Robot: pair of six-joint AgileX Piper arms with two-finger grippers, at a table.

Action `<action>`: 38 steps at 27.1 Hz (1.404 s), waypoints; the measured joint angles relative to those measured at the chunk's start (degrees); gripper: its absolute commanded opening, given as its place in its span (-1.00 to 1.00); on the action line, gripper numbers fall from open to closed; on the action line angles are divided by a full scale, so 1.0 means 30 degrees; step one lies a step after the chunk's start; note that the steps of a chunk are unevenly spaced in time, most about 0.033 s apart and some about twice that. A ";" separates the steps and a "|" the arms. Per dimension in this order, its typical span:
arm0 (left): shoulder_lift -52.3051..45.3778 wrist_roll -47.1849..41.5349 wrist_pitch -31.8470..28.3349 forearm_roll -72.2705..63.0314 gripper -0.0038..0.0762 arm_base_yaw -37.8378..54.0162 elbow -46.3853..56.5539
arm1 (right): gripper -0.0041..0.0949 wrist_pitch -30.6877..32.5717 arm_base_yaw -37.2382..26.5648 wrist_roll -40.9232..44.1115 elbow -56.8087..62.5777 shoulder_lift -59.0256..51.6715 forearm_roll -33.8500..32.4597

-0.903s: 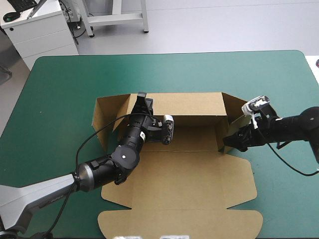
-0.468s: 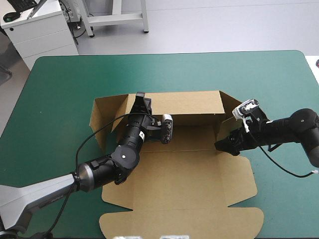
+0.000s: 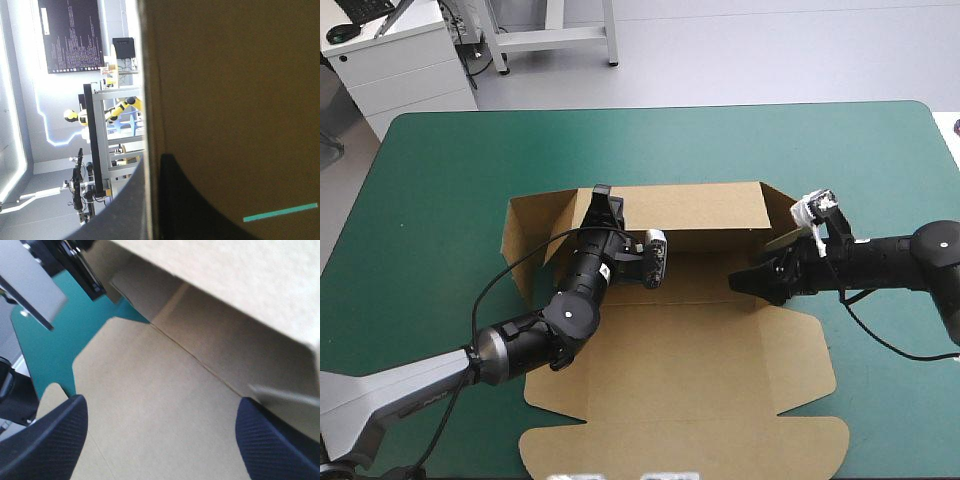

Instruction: Fold the box

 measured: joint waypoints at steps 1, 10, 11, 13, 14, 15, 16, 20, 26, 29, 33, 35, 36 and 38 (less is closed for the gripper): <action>0.0000 0.0000 0.0000 0.0000 -0.93 0.0000 0.0000 | 0.57 0.0020 0.0000 0.0000 -0.0118 -0.0142 0.0306; 0.0000 0.0000 0.0000 0.0000 -0.93 0.0000 0.0000 | 0.57 -0.1589 0.0000 0.4782 -0.4097 -0.0534 0.0639; 0.0000 0.0000 0.0000 0.0000 -0.93 0.0000 0.0000 | 0.57 -0.2434 0.0000 0.5673 -0.4704 -0.0534 0.0063; 0.0000 0.0000 0.0000 0.0000 -0.93 0.0000 0.0000 | 0.57 -0.3987 0.0000 0.7521 -0.5772 -0.0534 -0.1716; 0.0000 0.0000 0.0000 0.0000 -0.93 0.0000 0.0000 | 0.57 -0.4659 0.0000 0.8531 -0.6365 -0.0498 -0.2861; 0.0000 0.0000 0.0000 0.0000 -0.93 0.0000 0.0000 | 0.57 -0.5134 0.0000 0.9586 -0.6969 -0.0391 -0.4109; 0.0000 0.0000 0.0000 0.0000 -0.93 0.0000 0.0000 | 0.57 -0.5389 0.0000 1.0456 -0.7577 -0.0260 -0.5174; 0.0000 0.0000 0.0000 0.0000 -0.93 0.0000 0.0000 | 0.57 -0.5450 0.0000 1.4467 -0.9605 0.0912 -1.0255; 0.0000 0.0000 0.0000 0.0000 -0.93 0.0000 0.0000 | 0.57 -0.4313 0.0000 1.7488 -1.1312 0.3875 -1.4990; 0.0000 0.0000 0.0000 0.0000 -0.93 0.0000 0.0000 | 0.57 -0.3865 0.0000 1.7865 -1.1526 0.5755 -1.5529; 0.0000 0.0000 0.0000 0.0000 -0.93 0.0000 0.0000 | 0.57 -0.2795 0.0000 1.7645 -1.1526 0.7514 -1.5527; 0.0000 0.0000 0.0000 0.0000 -0.93 0.0000 0.0000 | 0.57 -0.2643 0.0000 1.7504 -1.1484 0.7528 -1.5508; 0.0000 0.0000 0.0000 0.0000 -0.93 0.0000 0.0000 | 0.57 -0.2618 0.0000 1.7388 -1.1465 0.7528 -1.5489; 0.0000 0.0000 0.0000 0.0000 -0.93 0.0000 0.0000 | 0.57 -0.2600 0.0000 1.7192 -1.1327 0.7464 -1.5324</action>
